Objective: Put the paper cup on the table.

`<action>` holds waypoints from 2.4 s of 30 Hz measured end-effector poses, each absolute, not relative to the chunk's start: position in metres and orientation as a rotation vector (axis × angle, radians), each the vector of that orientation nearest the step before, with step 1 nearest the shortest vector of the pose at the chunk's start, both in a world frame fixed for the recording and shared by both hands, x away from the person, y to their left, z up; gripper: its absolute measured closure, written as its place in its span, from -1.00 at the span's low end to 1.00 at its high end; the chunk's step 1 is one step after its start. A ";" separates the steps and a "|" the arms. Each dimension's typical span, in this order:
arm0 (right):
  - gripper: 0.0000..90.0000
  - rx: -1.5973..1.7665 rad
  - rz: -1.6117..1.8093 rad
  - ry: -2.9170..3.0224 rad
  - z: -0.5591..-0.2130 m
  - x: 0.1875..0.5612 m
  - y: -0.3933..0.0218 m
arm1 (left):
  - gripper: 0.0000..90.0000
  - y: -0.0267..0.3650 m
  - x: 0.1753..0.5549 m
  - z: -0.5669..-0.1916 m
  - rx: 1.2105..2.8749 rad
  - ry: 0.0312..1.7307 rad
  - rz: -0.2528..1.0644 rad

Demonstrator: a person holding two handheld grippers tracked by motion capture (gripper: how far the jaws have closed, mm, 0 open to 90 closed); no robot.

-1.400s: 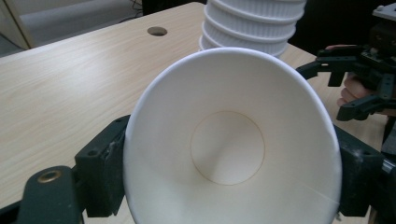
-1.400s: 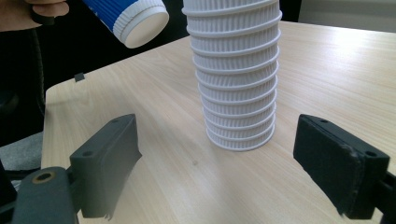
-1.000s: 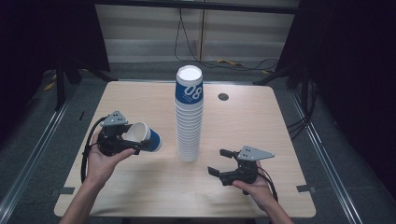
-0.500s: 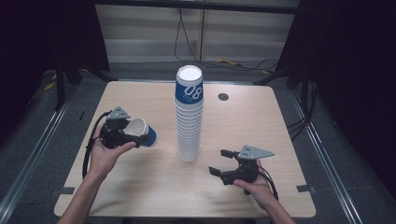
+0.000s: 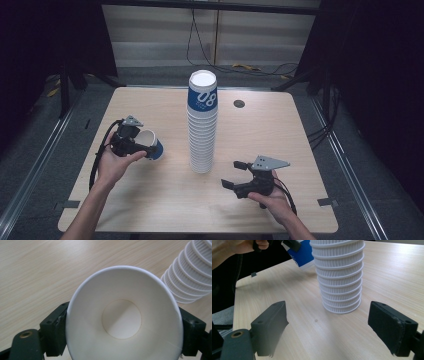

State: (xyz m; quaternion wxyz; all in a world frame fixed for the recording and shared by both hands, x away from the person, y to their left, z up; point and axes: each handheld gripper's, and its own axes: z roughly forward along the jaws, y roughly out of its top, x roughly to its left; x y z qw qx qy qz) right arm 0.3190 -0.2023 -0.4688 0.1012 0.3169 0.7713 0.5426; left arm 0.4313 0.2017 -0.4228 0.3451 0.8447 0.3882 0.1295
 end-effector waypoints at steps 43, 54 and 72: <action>-0.66 1.003 1.584 2.229 -0.466 0.323 -0.206 | -0.74 0.174 0.463 -0.455 2.206 0.995 0.414; -0.66 1.024 1.611 2.195 -0.463 0.323 -0.210 | -0.65 0.177 0.461 -0.470 2.178 1.010 0.448; -0.68 1.010 1.615 2.158 -0.459 0.319 -0.212 | -0.65 0.198 0.444 -0.479 2.210 1.017 0.445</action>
